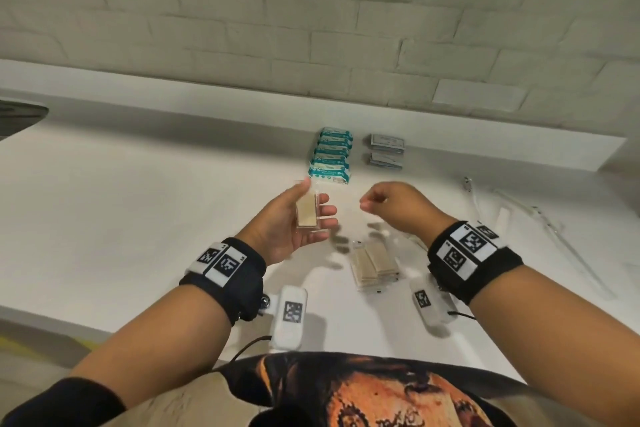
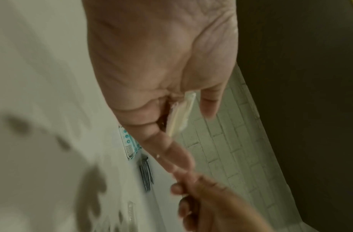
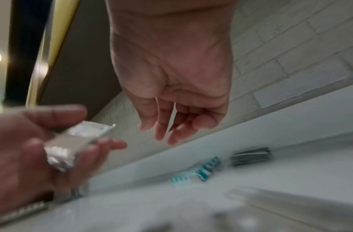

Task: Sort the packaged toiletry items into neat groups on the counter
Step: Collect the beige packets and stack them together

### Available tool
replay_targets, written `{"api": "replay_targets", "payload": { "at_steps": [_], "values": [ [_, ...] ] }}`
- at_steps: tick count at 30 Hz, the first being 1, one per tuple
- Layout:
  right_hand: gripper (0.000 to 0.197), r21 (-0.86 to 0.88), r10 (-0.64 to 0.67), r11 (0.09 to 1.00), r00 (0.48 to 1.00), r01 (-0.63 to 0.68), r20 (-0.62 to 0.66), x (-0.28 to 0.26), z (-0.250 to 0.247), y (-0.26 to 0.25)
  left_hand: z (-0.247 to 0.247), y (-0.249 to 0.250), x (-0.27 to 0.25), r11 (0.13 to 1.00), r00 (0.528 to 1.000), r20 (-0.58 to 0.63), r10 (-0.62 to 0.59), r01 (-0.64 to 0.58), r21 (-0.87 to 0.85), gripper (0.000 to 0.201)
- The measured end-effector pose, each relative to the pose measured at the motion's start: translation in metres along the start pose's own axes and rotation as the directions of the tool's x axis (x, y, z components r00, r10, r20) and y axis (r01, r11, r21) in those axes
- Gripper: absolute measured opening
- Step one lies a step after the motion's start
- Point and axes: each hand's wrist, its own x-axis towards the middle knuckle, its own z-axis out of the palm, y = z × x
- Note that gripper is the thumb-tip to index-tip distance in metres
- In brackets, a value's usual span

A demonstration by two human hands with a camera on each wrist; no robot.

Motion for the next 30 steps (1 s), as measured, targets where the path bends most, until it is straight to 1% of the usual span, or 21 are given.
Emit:
{"api": "replay_targets", "payload": {
  "at_steps": [1, 2, 3, 5, 6, 8, 10, 11, 13, 15, 17, 20, 21, 23, 24, 25, 26, 27, 28, 29, 30],
  "values": [
    [0.02, 0.121, -0.03, 0.992, 0.999, 0.033, -0.024, -0.003, -0.003, -0.01, 0.002, -0.001, 0.0, 1.0, 1.0, 0.021, 0.004, -0.004, 0.006, 0.034],
    [0.02, 0.221, -0.062, 0.973, 0.998, 0.066, -0.028, -0.007, -0.007, -0.02, 0.004, -0.002, 0.0, 1.0, 0.999, 0.046, 0.014, -0.014, 0.011, 0.028],
    [0.022, 0.286, -0.101, 0.953, 0.995, 0.103, -0.02, -0.01, -0.008, -0.03, 0.006, -0.004, 0.0, 0.999, 0.997, 0.073, 0.03, -0.032, 0.015, 0.029],
    [0.023, 0.291, -0.17, 0.943, 0.985, 0.162, 0.004, -0.015, -0.007, -0.044, 0.011, -0.005, 0.001, 0.996, 0.987, 0.143, 0.069, -0.076, 0.044, 0.028],
    [0.022, 0.247, -0.182, 0.953, 0.983, 0.175, 0.004, -0.015, -0.005, -0.047, 0.013, -0.005, 0.002, 0.994, 0.981, 0.179, 0.081, -0.093, 0.065, 0.028],
    [0.02, 0.183, -0.164, 0.969, 0.986, 0.166, -0.026, -0.016, -0.002, -0.05, 0.016, -0.005, 0.003, 0.984, 0.969, 0.221, 0.109, -0.137, 0.112, 0.037],
    [0.018, 0.233, -0.13, 0.963, 0.991, 0.136, -0.043, -0.016, -0.003, -0.048, 0.017, -0.004, 0.006, 0.972, 0.971, 0.199, 0.131, -0.165, 0.166, 0.046],
    [0.015, 0.262, -0.12, 0.956, 0.991, 0.129, -0.05, -0.017, -0.005, -0.046, 0.016, -0.004, 0.008, 0.967, 0.976, 0.164, 0.145, -0.175, 0.187, 0.045],
    [0.012, 0.287, -0.093, 0.952, 0.993, 0.109, -0.066, -0.017, -0.008, -0.041, 0.016, -0.004, 0.01, 0.954, 0.978, 0.075, 0.194, -0.206, 0.217, 0.029],
    [0.009, 0.307, -0.066, 0.948, 0.997, 0.078, -0.052, -0.019, -0.009, -0.038, 0.016, -0.004, 0.011, 0.935, 0.968, 0.003, 0.249, -0.242, 0.258, 0.012],
    [0.005, 0.351, -0.061, 0.934, 0.998, 0.065, -0.024, -0.02, -0.01, -0.036, 0.016, -0.004, 0.012, 0.908, 0.958, -0.029, 0.286, -0.261, 0.327, 0.01],
    [0.012, 0.415, -0.063, 0.907, 0.997, 0.073, -0.038, -0.019, -0.015, -0.035, 0.017, -0.004, 0.013, 0.86, 0.953, -0.034, 0.301, -0.255, 0.443, 0.012],
    [0.011, 0.391, -0.072, 0.917, 0.997, 0.081, -0.036, -0.018, -0.019, -0.035, 0.018, -0.005, 0.013, 0.852, 0.955, -0.031, 0.296, -0.249, 0.461, 0.014],
    [0.008, 0.265, -0.084, 0.96, 0.996, 0.085, -0.015, -0.016, -0.025, -0.035, 0.019, -0.006, 0.014, 0.851, 0.961, -0.024, 0.274, -0.231, 0.471, 0.015],
    [0.007, 0.139, -0.087, 0.986, 0.996, 0.088, -0.018, -0.015, -0.028, -0.034, 0.02, -0.008, 0.014, 0.855, 0.966, -0.021, 0.259, -0.219, 0.471, 0.014],
    [0.008, -0.06, -0.088, 0.995, 0.994, 0.085, -0.059, -0.014, -0.031, -0.032, 0.021, -0.009, 0.014, 0.857, 0.97, -0.021, 0.243, -0.205, 0.474, 0.012],
    [0.011, -0.254, -0.09, 0.966, 0.988, 0.056, -0.125, -0.012, -0.034, -0.03, 0.02, -0.01, 0.016, 0.854, 0.973, -0.028, 0.231, -0.189, 0.485, 0.009],
    [0.013, -0.361, -0.095, 0.932, 0.979, 0.023, -0.182, -0.01, -0.038, -0.027, 0.019, -0.011, 0.017, 0.847, 0.975, -0.042, 0.22, -0.169, 0.504, 0.006],
    [0.013, -0.359, -0.057, 0.933, 0.981, -0.014, -0.187, -0.008, -0.042, -0.022, 0.017, -0.013, 0.019, 0.84, 0.977, -0.064, 0.206, -0.143, 0.523, 0.005],
    [0.012, -0.306, -0.011, 0.952, 0.991, -0.031, -0.135, -0.008, -0.044, -0.017, 0.015, -0.016, 0.021, 0.832, 0.978, -0.096, 0.183, -0.102, 0.546, 0.005],
    [0.011, -0.257, 0.036, 0.965, 0.998, -0.047, -0.045, -0.009, -0.045, -0.012, 0.012, -0.018, 0.023, 0.815, 0.98, -0.132, 0.151, -0.048, 0.577, 0.006]
  ]
}}
